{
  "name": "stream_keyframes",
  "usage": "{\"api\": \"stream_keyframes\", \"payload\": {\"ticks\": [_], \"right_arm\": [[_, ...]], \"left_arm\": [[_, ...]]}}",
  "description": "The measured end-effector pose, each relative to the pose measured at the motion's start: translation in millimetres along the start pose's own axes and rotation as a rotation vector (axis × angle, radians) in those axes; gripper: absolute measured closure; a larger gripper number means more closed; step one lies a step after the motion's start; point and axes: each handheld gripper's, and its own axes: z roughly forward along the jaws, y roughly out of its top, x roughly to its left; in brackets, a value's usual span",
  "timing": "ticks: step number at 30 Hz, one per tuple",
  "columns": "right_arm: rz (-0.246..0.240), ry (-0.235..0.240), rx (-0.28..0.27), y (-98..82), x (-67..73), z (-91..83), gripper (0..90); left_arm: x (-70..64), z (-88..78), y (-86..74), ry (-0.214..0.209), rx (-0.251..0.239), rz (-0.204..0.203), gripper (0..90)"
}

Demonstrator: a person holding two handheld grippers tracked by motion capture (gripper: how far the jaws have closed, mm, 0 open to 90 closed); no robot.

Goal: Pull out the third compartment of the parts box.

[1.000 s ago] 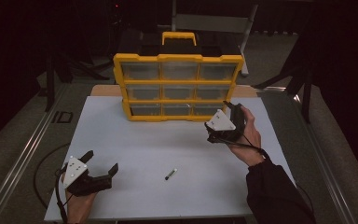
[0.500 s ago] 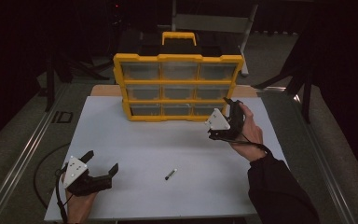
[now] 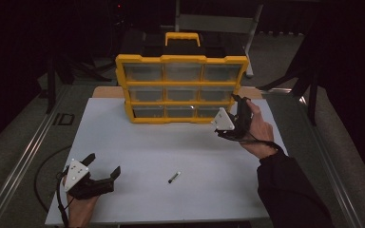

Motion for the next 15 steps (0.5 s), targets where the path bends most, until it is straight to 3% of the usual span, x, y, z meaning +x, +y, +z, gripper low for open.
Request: {"api": "stream_keyframes", "payload": {"ticks": [15], "right_arm": [[-0.095, -0.053, -0.006, 4.9, -7.1, 4.1, 7.8]], "left_arm": [[0.2, 0.3, -0.2, -0.003, 0.001, -0.001, 0.0]]}}
